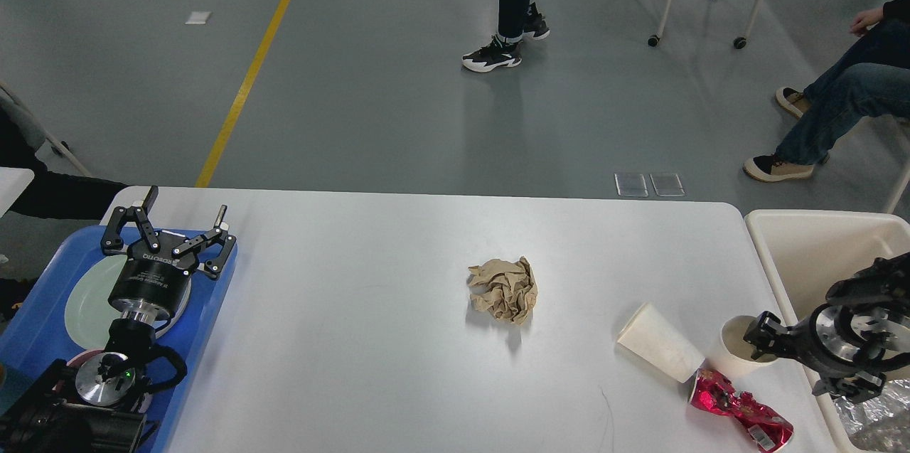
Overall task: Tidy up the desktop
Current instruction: 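Lower the right gripper onto the cream cup near the bin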
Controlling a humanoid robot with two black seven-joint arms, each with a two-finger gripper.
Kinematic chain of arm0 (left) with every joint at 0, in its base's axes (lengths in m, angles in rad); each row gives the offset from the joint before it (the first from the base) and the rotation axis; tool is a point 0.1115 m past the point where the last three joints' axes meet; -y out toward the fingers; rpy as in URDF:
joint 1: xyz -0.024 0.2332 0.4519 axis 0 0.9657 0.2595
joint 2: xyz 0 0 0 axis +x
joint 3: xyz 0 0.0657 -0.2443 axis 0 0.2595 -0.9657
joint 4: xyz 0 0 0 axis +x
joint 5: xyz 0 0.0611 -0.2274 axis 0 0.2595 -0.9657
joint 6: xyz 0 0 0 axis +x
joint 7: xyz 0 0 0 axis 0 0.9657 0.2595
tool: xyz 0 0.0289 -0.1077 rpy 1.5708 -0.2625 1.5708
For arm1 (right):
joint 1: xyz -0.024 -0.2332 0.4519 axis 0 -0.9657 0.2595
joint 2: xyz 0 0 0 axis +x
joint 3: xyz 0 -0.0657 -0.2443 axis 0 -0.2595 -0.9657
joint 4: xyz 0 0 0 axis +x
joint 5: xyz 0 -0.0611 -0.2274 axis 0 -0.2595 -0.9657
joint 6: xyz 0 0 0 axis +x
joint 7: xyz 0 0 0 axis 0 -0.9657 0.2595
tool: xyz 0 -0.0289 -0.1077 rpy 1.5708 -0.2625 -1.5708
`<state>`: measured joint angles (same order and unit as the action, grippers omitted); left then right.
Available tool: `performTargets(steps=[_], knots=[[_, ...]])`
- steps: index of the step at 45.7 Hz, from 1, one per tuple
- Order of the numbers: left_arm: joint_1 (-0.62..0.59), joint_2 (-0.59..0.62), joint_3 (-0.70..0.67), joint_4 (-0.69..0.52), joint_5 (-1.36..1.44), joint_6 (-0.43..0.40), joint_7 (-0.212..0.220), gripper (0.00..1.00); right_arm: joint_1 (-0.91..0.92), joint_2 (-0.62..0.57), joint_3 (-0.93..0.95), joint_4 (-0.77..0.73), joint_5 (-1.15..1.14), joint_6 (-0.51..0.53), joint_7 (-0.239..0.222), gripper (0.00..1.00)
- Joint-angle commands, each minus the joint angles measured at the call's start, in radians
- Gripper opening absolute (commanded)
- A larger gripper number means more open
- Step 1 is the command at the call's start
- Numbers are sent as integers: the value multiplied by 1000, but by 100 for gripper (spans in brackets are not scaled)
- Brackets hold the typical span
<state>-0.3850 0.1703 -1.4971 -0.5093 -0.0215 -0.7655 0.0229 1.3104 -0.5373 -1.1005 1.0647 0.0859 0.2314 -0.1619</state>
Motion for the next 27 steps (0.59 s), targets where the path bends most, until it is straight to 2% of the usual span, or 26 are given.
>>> performTargets(steps=[1, 5, 6, 27], knots=[[0, 0, 0, 0, 0, 0, -1, 96, -19, 0, 48, -9, 0, -9, 1, 39], [0, 0, 0, 0, 0, 0, 0, 96, -22, 0, 51, -6, 0, -3, 1, 5], [0, 0, 0, 0, 0, 0, -1, 96, -25, 0, 51, -6, 0, -1, 1, 0], [0, 0, 0, 0, 0, 0, 0, 96, -20, -3, 54, -2, 3, -1, -2, 0]])
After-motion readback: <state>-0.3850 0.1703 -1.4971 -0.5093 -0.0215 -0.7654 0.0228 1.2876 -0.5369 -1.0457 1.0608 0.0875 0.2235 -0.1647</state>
